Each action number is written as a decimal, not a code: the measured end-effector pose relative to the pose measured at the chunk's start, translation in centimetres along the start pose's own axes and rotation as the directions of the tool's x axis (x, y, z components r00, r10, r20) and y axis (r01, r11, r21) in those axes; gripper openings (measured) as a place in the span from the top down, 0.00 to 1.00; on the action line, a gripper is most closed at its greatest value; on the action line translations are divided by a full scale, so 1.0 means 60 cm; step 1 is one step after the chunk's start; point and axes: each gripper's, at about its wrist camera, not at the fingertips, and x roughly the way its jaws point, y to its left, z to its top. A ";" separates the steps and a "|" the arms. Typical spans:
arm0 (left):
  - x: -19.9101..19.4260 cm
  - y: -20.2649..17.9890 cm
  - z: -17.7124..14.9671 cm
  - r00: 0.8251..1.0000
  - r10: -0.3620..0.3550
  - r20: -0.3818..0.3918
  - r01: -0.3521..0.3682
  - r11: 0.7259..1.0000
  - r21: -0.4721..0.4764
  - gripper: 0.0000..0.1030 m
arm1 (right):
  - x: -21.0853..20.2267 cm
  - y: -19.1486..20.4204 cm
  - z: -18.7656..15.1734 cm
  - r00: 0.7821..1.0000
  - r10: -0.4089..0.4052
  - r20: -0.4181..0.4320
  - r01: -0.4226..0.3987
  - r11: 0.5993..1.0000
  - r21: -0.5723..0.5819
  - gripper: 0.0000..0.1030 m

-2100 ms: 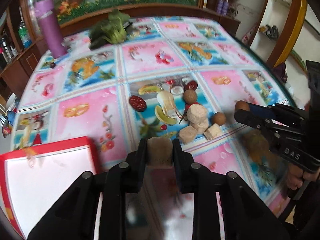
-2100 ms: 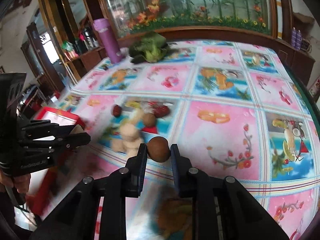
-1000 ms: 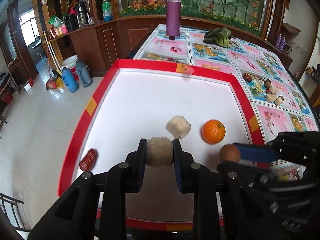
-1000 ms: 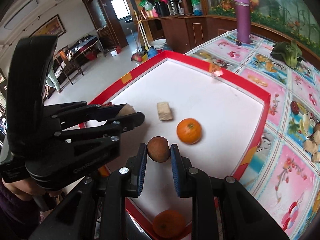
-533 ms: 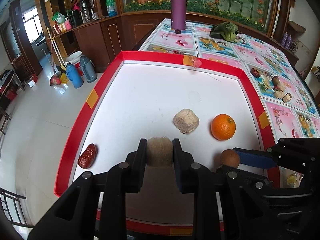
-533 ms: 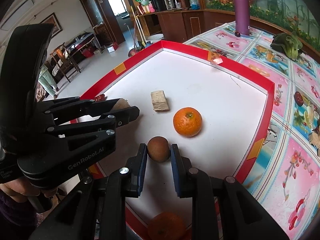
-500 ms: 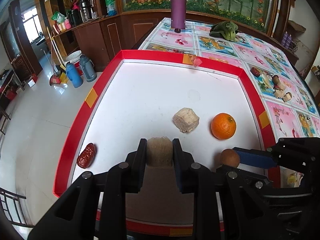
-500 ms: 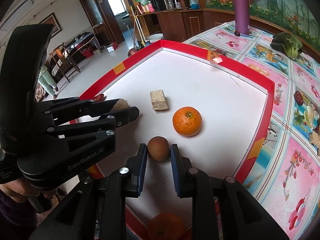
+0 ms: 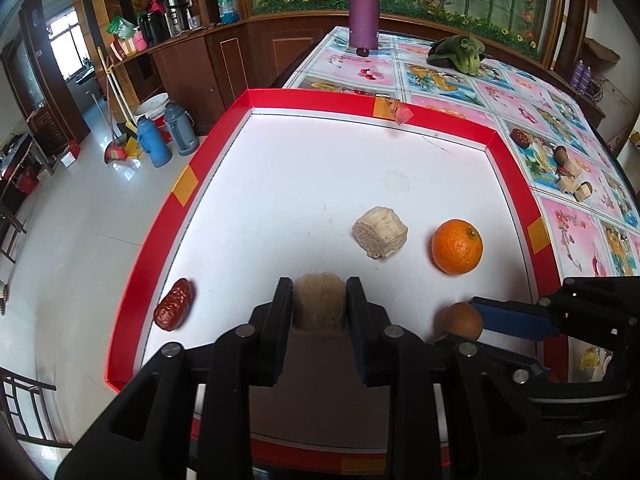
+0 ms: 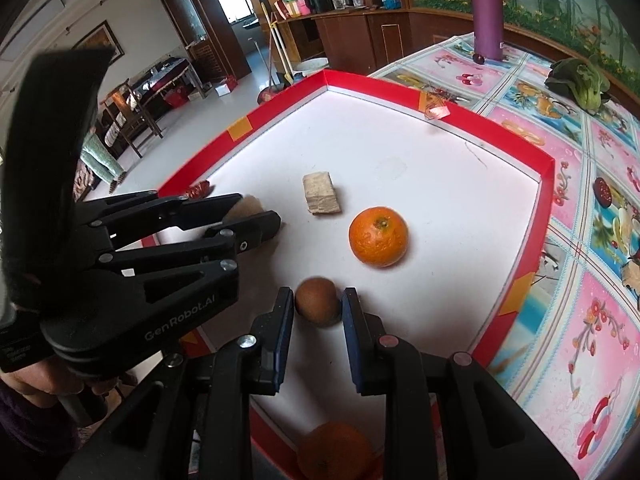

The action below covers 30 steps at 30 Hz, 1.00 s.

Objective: Organize fruits
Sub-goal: 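Lower the beige cube and brown fruit into the tray and open both tools, then grasp a beige round cake with the left tool while the right tool grasps a brown round fruit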

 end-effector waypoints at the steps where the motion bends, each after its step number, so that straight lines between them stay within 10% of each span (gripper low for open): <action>1: -0.006 0.002 0.002 1.000 0.011 0.009 -0.011 1.000 -0.003 0.60 | -0.013 -0.004 0.002 1.000 0.003 0.013 -0.003 1.000 -0.004 0.77; 12: -0.096 -0.055 0.033 0.990 -0.031 0.140 0.025 0.999 0.045 0.36 | -0.201 -0.191 -0.062 0.953 -0.192 0.234 0.157 0.974 0.163 0.66; 19: -0.087 -0.211 0.056 0.977 -0.187 0.101 0.161 0.961 0.226 0.36 | -0.244 -0.324 -0.128 0.920 -0.359 0.158 0.301 0.904 0.303 0.66; 30: -0.002 -0.366 0.115 0.968 -0.250 -0.016 0.235 0.885 0.402 0.36 | -0.183 -0.393 -0.083 0.917 -0.385 0.102 0.344 0.896 0.281 0.72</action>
